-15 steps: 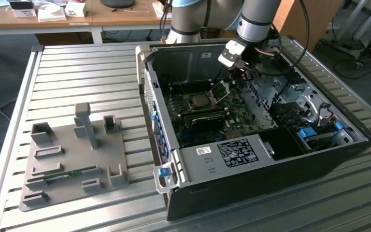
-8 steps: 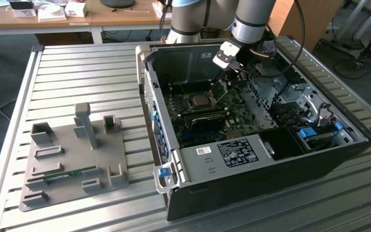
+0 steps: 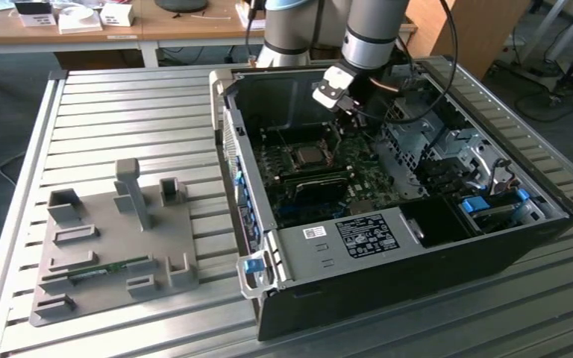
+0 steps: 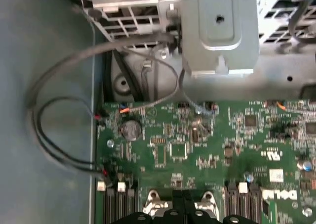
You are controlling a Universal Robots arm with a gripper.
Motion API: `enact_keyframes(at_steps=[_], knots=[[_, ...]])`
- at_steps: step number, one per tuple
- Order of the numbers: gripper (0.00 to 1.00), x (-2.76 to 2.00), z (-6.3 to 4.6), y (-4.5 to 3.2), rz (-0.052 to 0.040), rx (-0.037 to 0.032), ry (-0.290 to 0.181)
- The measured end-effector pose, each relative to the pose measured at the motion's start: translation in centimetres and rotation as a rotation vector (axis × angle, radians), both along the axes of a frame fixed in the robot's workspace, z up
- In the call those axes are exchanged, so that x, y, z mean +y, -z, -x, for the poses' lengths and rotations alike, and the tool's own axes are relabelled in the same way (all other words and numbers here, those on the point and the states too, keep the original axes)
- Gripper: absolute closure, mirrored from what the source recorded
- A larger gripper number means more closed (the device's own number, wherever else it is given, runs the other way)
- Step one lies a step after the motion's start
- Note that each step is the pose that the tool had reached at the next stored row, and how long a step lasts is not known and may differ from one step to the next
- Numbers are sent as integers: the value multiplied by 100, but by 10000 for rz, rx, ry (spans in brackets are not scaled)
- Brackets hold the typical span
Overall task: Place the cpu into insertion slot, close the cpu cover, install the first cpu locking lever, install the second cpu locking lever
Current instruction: 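Close the cpu cover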
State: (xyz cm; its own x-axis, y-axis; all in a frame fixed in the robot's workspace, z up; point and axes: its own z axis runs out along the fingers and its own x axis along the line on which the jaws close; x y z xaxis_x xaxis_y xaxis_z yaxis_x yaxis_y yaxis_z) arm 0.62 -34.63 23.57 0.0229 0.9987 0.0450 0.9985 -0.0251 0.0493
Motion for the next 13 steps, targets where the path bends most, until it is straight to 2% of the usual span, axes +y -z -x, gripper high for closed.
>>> enact_keyframes(at_steps=[4, 13], knots=[[89, 0, 64, 8, 5, -6, 24], [89, 0, 108, 18, 12, -6, 79]])
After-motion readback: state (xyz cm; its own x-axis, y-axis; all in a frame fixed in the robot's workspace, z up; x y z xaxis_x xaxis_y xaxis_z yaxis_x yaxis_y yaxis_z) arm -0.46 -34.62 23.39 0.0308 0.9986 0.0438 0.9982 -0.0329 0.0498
